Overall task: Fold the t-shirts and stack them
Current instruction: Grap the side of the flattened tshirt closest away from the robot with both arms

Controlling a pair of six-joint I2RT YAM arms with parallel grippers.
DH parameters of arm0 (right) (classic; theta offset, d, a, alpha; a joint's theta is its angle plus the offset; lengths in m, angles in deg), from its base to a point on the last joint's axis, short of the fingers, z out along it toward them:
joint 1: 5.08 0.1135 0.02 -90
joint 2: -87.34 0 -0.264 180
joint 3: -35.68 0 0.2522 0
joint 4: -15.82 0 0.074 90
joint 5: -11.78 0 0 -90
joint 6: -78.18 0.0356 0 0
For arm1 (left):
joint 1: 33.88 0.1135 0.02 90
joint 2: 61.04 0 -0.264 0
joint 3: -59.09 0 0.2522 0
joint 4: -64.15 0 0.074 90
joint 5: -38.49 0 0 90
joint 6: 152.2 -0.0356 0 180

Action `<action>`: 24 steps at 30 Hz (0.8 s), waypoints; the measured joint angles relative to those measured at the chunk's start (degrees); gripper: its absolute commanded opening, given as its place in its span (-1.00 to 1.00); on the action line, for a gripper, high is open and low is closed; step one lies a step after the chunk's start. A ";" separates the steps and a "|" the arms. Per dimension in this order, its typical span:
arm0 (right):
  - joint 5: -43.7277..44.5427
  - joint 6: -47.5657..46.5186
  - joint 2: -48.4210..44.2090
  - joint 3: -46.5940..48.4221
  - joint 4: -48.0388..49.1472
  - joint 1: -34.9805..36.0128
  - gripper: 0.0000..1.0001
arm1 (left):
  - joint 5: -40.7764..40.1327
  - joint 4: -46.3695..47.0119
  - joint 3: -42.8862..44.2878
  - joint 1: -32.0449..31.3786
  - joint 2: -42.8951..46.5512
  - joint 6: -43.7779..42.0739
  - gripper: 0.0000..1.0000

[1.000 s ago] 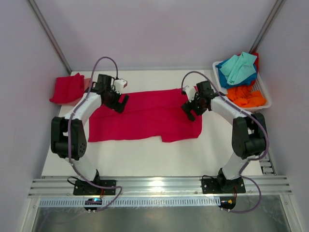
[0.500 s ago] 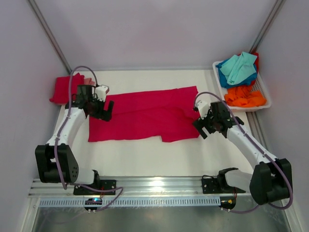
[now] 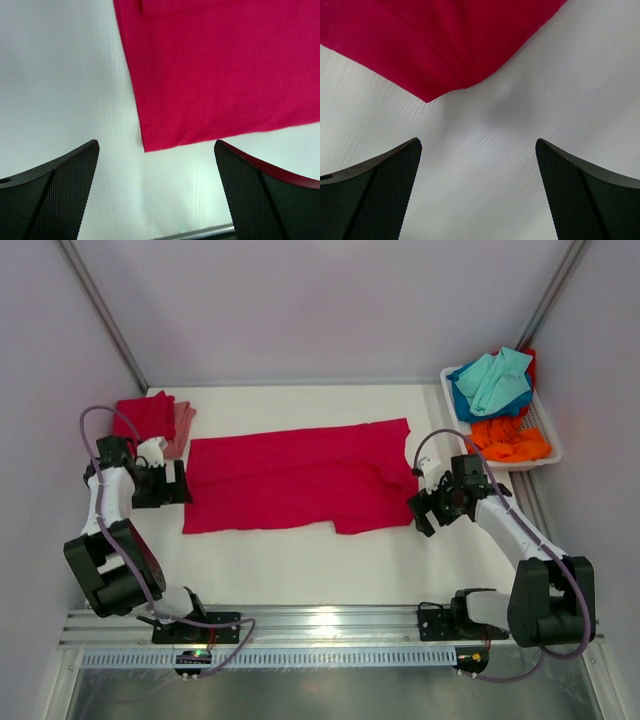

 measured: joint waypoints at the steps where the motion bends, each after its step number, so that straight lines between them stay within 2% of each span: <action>1: -1.31 -0.59 1.07 0.00 -0.33 -0.09 0.99 | 0.39 -1.09 0.00 0.90 -1.18 -1.31 0.98; 12: -8.76 -5.55 7.78 0.22 -1.14 -0.20 0.98 | 6.60 -8.41 -0.42 10.01 -12.26 -12.68 0.99; 24: -12.52 -4.87 15.41 7.06 -0.68 -0.24 0.98 | 10.67 -10.67 2.89 10.54 -19.43 -16.13 0.98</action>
